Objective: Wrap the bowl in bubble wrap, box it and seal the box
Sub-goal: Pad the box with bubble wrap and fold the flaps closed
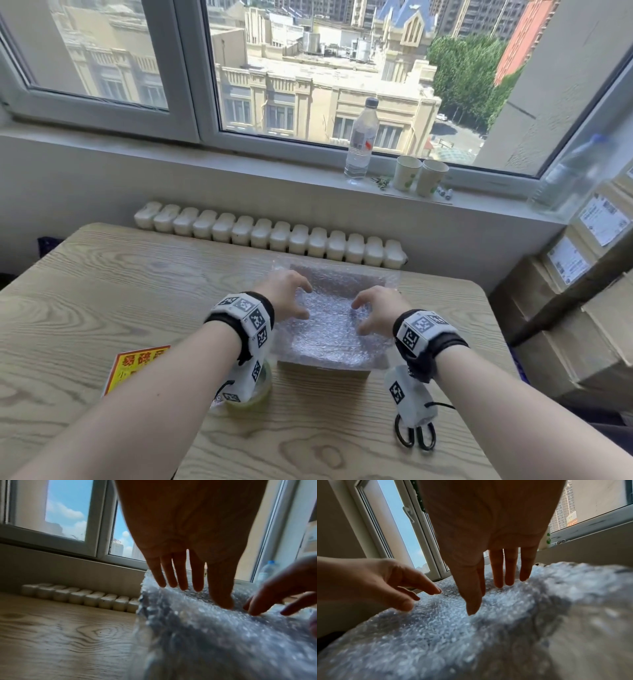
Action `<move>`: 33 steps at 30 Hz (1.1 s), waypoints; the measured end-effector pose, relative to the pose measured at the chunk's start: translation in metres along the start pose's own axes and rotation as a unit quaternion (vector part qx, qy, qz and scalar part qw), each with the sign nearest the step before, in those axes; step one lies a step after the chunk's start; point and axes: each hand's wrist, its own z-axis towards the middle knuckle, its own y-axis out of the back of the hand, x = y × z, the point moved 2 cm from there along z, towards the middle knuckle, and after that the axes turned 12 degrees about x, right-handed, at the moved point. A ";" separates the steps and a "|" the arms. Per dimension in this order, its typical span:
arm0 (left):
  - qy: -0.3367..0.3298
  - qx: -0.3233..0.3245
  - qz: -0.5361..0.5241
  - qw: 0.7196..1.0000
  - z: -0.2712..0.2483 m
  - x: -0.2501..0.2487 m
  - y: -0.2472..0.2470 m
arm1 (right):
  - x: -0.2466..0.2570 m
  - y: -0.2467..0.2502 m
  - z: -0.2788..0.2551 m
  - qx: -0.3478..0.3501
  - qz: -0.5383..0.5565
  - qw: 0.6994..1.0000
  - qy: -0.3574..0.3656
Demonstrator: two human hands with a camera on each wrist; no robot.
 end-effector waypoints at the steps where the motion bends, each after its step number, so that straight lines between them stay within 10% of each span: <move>1: 0.003 0.028 0.024 0.999 0.002 -0.001 -0.004 | 0.000 -0.001 0.001 0.009 -0.004 1.000 0.002; 17: -0.021 0.116 0.069 0.991 0.027 -0.007 -0.019 | -0.007 -0.007 0.019 0.087 -0.079 0.993 0.011; 33: -0.082 0.066 0.251 0.962 0.036 -0.008 -0.023 | -0.007 -0.027 0.050 0.078 -0.081 0.994 0.014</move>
